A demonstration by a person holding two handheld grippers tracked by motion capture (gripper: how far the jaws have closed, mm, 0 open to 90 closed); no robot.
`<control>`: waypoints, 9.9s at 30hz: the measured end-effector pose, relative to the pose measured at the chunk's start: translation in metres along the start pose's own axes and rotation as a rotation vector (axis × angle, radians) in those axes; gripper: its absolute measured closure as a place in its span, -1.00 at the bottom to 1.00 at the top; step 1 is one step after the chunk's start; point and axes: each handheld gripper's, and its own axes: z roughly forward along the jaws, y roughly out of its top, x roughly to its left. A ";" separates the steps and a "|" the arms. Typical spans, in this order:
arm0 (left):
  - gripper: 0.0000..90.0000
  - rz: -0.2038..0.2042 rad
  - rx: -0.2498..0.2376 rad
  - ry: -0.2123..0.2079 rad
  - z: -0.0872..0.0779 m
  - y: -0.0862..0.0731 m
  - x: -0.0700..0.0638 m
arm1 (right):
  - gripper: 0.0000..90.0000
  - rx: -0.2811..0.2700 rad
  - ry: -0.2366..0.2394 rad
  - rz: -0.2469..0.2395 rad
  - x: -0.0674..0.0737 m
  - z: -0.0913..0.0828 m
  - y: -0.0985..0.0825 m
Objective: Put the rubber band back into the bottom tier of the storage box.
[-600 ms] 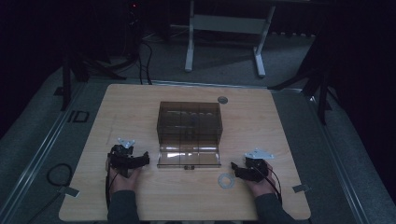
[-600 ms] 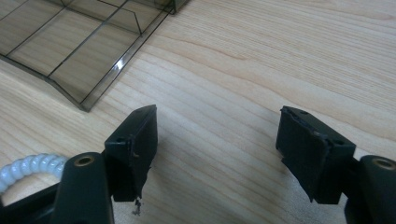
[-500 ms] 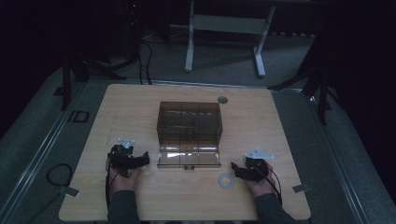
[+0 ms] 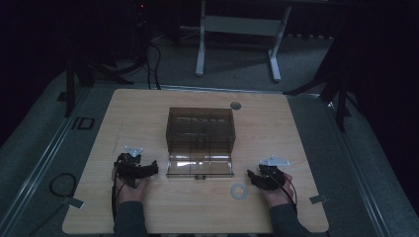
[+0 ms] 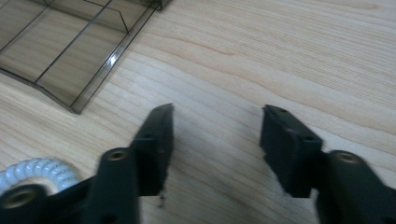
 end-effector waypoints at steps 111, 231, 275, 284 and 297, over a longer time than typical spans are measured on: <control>-0.91 -0.005 -0.002 0.000 0.001 0.001 0.000 | 0.82 0.654 0.243 -0.567 0.061 0.006 0.057; -0.91 -0.004 -0.002 0.001 0.001 0.001 0.000 | 0.83 0.550 0.244 -0.627 0.070 -0.003 0.137; -0.91 -0.002 -0.002 0.001 0.001 0.001 0.000 | 0.83 0.534 0.238 -0.602 0.079 0.018 0.150; -0.91 -0.003 -0.002 0.001 0.001 0.001 0.000 | 0.83 0.532 0.236 -0.603 0.081 0.022 0.150; -0.91 -0.004 -0.002 0.001 0.001 0.001 0.000 | 0.82 0.537 0.225 -0.619 0.085 0.028 0.149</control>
